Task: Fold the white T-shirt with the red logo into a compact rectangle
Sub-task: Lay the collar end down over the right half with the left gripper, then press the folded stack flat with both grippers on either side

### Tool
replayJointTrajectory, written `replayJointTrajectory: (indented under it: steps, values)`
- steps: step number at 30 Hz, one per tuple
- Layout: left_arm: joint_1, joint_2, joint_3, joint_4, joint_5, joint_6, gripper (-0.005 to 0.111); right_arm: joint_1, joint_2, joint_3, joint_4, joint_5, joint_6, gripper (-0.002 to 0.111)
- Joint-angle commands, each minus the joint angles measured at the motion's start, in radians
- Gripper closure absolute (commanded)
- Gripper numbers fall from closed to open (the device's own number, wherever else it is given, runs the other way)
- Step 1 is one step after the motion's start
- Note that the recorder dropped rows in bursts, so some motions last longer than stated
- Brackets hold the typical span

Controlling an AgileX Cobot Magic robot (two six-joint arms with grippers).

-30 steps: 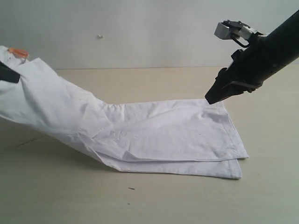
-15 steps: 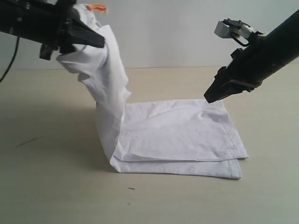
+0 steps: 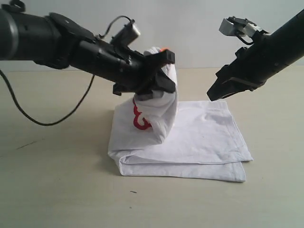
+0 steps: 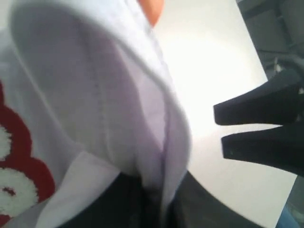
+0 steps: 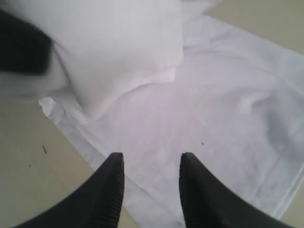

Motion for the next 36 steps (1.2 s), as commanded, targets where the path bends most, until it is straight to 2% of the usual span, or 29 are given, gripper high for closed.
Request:
replayJointTrajectory:
  steps: [1,5,6,7,9,12,15,17,20,22,29,36]
  values:
    - [-0.055,0.083,-0.052,-0.02,0.0,0.005,0.104,0.0,-0.01,0.0,0.01,-0.016,0.003,0.07]
    - [-0.094,0.138,-0.099,-0.035,0.007,0.007,0.083,0.0,-0.01,0.0,0.01,-0.021,0.003,0.07]
    - [-0.103,0.149,-0.11,-0.054,0.008,0.018,0.072,0.0,-0.01,0.0,0.01,-0.024,0.003,0.07]
    - [-0.112,0.156,-0.122,-0.096,0.009,0.061,0.053,0.0,-0.01,0.0,0.01,-0.026,0.003,0.07]
    - [-0.112,0.16,-0.141,-0.146,0.043,0.103,0.031,0.0,-0.01,0.0,0.01,-0.03,0.003,0.07]
    - [-0.083,0.16,-0.176,-0.11,0.111,0.103,0.034,0.0,-0.01,0.0,0.006,-0.035,0.005,0.07]
    - [-0.03,0.157,-0.184,-0.043,0.181,0.103,0.045,0.0,-0.01,0.0,-0.023,-0.036,0.021,0.07]
    - [0.01,0.157,-0.184,0.023,0.226,0.103,0.048,0.0,-0.01,0.0,-0.062,-0.038,0.055,0.07]
    - [0.046,0.168,-0.184,0.311,0.265,0.002,0.048,0.0,-0.002,0.0,-0.107,-0.036,0.055,0.07]
    - [0.046,0.192,-0.184,0.38,0.285,-0.007,0.048,0.0,0.041,0.0,-0.134,-0.026,0.055,0.072]
    - [0.044,0.271,-0.184,0.442,0.352,-0.012,0.049,0.0,0.205,0.0,-0.219,-0.077,0.055,0.072]
    - [0.044,0.33,-0.184,0.569,0.479,-0.014,0.049,0.0,0.313,0.0,-0.227,-0.256,0.058,0.072]
